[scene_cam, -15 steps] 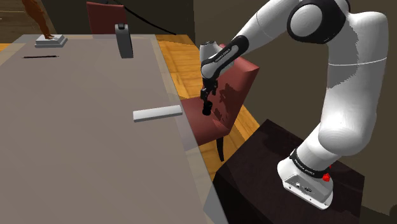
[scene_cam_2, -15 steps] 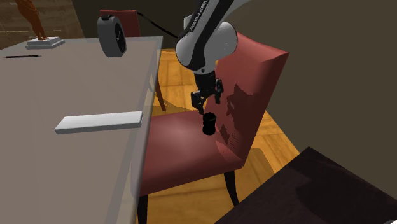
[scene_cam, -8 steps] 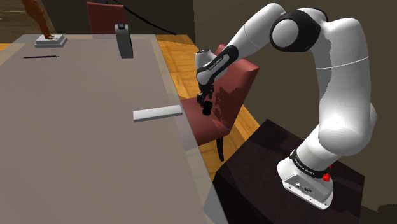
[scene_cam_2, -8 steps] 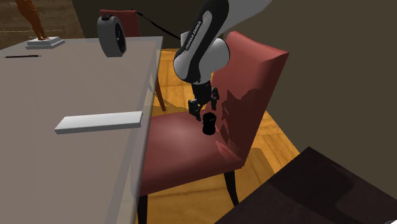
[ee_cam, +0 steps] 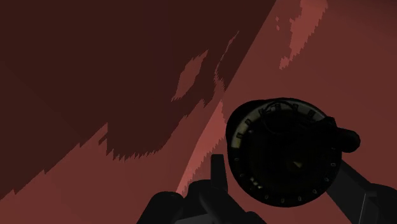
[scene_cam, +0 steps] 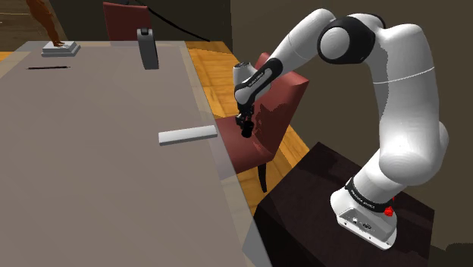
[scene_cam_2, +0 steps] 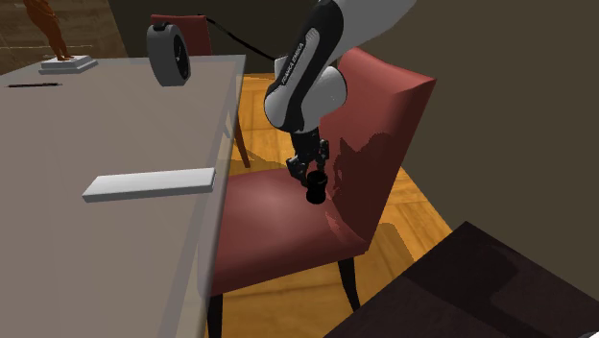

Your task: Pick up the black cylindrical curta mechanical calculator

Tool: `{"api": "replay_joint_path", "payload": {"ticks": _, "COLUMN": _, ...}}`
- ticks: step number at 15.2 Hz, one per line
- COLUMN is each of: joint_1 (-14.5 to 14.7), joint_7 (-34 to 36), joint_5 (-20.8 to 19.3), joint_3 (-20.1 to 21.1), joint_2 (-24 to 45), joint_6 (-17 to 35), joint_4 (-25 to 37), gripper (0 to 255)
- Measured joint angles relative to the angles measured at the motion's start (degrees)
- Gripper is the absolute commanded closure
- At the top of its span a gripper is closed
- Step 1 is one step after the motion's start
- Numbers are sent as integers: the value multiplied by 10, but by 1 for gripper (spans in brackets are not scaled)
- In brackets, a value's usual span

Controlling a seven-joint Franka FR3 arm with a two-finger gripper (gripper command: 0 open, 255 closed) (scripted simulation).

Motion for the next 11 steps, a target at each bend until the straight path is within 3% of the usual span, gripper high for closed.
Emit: {"api": "replay_joint_path", "payload": {"ticks": 11, "joint_1": -1, "joint_7": -1, "joint_5": 1, "joint_3": 0, "joint_2": -15, "joint_6": -10, "joint_4": -10, "gripper": 255}}
